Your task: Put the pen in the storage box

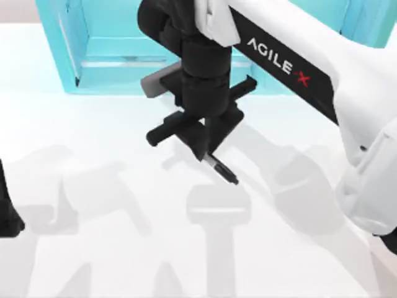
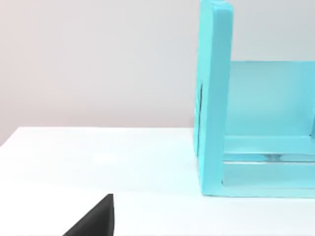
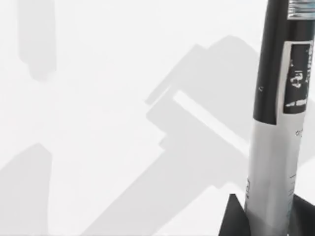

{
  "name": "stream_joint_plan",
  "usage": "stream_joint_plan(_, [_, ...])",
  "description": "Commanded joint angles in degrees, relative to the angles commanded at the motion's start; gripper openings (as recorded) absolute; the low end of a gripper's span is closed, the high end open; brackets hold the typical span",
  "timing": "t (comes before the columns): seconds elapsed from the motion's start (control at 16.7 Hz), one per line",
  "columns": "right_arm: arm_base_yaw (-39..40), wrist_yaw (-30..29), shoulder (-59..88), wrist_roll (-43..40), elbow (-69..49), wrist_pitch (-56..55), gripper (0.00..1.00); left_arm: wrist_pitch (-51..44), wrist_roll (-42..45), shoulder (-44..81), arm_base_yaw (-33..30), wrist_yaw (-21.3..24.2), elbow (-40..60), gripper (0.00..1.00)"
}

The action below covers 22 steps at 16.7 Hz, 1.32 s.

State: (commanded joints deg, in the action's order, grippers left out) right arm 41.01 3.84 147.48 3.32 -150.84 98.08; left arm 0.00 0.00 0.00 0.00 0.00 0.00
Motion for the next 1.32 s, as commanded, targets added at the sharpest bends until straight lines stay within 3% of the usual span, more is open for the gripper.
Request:
stream_joint_plan(0.54, [-40.6, -9.2, -13.1, 47.4, 24.2, -1.3, 0.0, 0.0, 0.0, 0.0, 0.0, 0.0, 0.0, 1.0])
stream_joint_plan(0.72, [-52.4, -10.5, -18.0, 59.6, 34.1, -2.4, 0.0, 0.0, 0.0, 0.0, 0.0, 0.0, 0.0, 1.0])
stream_joint_plan(0.96, [-60.4, -11.6, -25.4, 67.4, 40.6, -6.2, 0.0, 0.0, 0.0, 0.0, 0.0, 0.0, 0.0, 1.0])
stream_joint_plan(1.32, [-61.0, -11.5, -26.2, 68.0, 41.1, -7.0, 0.0, 0.0, 0.0, 0.0, 0.0, 0.0, 0.0, 1.0])
